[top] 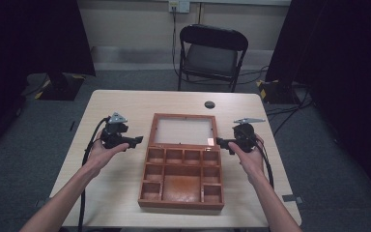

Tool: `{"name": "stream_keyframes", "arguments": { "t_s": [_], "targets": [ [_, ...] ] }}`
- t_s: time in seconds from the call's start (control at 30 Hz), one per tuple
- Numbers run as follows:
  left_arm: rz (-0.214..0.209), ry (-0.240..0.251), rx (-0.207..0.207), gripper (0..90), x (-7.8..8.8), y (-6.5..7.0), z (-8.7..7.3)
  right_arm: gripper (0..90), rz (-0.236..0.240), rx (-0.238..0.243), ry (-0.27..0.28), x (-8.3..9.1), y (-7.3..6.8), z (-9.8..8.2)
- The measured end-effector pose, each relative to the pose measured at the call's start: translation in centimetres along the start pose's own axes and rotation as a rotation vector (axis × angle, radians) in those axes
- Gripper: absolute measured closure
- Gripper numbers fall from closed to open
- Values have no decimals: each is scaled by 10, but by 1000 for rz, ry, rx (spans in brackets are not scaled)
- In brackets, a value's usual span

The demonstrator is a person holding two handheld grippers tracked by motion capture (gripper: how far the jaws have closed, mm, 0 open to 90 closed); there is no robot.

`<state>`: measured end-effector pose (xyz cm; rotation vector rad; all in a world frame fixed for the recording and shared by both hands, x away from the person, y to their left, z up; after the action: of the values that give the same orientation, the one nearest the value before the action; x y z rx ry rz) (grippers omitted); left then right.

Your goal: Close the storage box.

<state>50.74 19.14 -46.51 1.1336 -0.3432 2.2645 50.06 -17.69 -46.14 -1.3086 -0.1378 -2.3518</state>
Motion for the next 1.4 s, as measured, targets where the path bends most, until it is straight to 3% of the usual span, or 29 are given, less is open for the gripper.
{"name": "stream_keyframes", "arguments": {
  "t_s": [0.1,0.23,0.37,0.4,0.47,0.63,0.8,0.9,1.0,1.17,1.33,1.4],
  "targets": [
    [-18,1,-22,208,-4,2,9,164,20,7,-15,-1,-2,12],
    [-46,4,31,208,-15,3,12,165,50,-13,-2,-11,-1,18],
    [-58,-17,71,211,-29,1,10,160,66,-21,-34,-32,-1,15],
    [-80,-11,82,211,-32,3,11,161,74,-30,-38,-36,-1,14],
    [-84,-17,76,211,-36,5,13,162,84,-28,-35,-40,-4,15],
    [-108,-13,112,211,-46,8,16,151,96,-26,-61,-49,-6,17],
    [-155,-56,131,210,-56,13,13,161,100,-56,-78,-59,-3,12],
    [-130,-57,103,216,-60,15,14,164,74,-64,-81,-62,-1,10],
    [-146,-94,115,214,-66,16,10,165,65,-58,-89,-65,-2,9],
    [-161,-90,145,207,-69,16,9,153,73,-60,-84,-70,-6,8],
    [-185,-84,149,203,-72,18,10,134,122,-114,-63,-74,-5,6],
    [-209,-80,171,202,-73,20,10,134,154,-140,-65,-76,-4,5]
  ]
}}
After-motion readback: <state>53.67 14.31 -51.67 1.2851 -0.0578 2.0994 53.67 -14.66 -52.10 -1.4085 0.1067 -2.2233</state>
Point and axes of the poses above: each handheld gripper's, and its own axes: x roughly backward along the jaws, z roughly out of its top, y roughly to its right, the point moved 7 cm from there along -x, roughly forward along the jaws, and after that the axes turned 14 degrees about -y, right-handed, at the moved point
